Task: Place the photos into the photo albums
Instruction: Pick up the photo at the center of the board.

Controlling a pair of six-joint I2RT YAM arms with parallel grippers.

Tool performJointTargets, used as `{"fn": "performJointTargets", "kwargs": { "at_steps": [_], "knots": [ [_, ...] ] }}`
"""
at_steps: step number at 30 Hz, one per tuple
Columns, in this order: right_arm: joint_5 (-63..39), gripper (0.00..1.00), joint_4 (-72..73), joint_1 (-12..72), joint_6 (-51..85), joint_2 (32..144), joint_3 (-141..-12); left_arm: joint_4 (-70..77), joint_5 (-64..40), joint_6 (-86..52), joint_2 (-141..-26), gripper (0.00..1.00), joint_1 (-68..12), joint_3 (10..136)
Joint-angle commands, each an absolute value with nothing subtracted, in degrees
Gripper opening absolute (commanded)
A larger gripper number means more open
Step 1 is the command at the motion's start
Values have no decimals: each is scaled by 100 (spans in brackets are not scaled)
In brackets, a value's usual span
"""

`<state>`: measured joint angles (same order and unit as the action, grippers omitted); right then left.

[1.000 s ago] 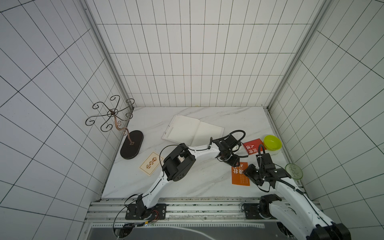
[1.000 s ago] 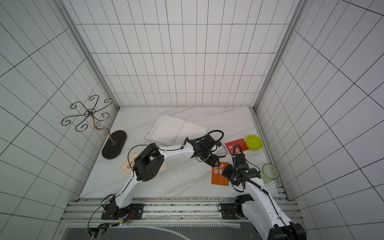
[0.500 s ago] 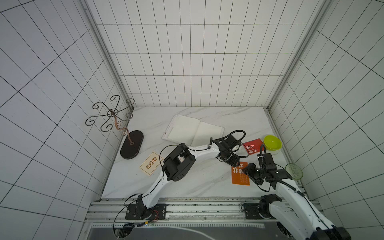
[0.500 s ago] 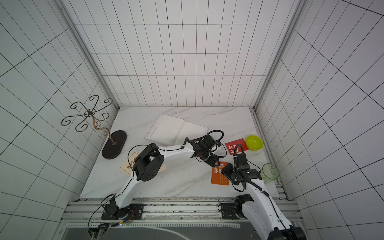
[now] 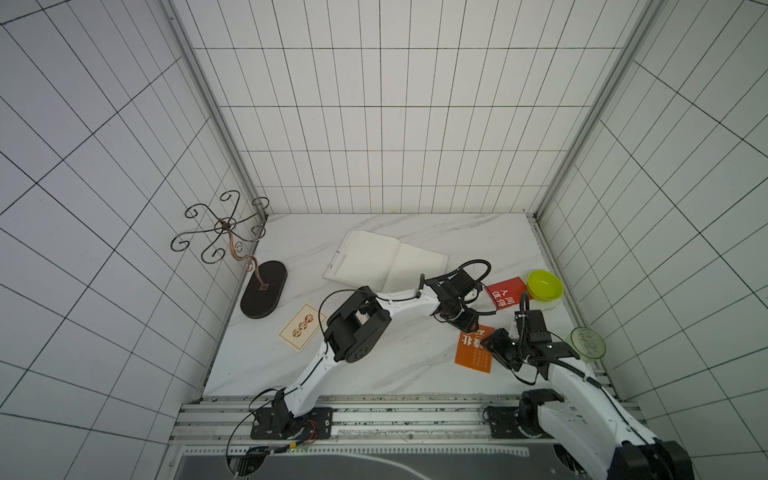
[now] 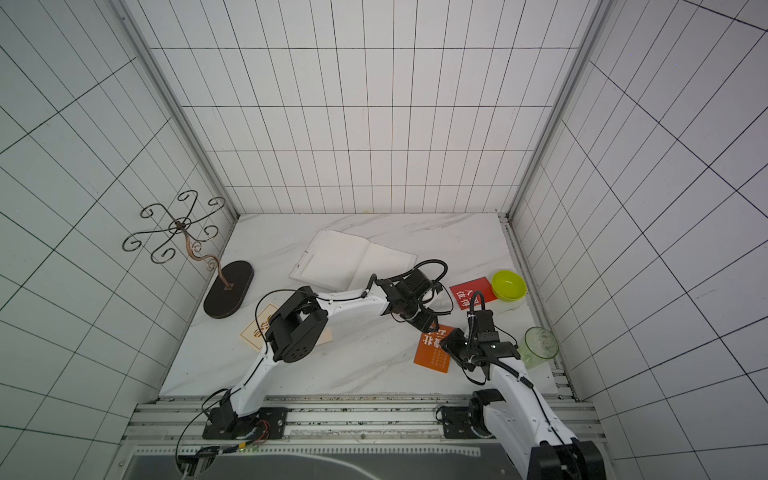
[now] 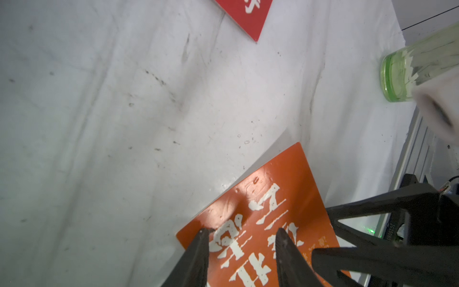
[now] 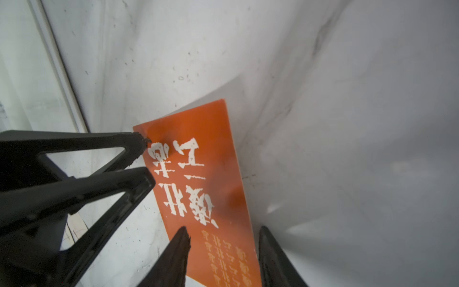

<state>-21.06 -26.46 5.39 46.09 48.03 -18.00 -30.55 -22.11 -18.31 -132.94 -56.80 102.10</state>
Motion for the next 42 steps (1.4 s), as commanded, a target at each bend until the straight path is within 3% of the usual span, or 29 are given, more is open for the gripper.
{"fn": "performJointTargets", "kwargs": {
  "at_steps": [1, 10, 17, 32, 42],
  "knots": [
    [-2544, 39, -2347, 448, 4527, 4614, -1463, -3445, -1837, -1723, -13434, 45, -5616, 10031],
    [-3167, 21, -1278, 389, 5038, 4641, -992, -3444, -1932, -1755, -13395, 45, -5582, 9993],
    [-3332, 1, -1151, 373, 5071, 4869, -1050, -3295, -2109, -1917, -13132, 44, -5414, 9963],
    [-3439, 0, -2044, 376, 4201, 4647, -2888, -13, -2763, -3019, -10243, 46, -3920, 7891],
    [-3884, 0, -751, 376, 4006, 4917, -4308, 1975, -3494, -3716, -9020, 47, -3272, 6888]
  ]
}}
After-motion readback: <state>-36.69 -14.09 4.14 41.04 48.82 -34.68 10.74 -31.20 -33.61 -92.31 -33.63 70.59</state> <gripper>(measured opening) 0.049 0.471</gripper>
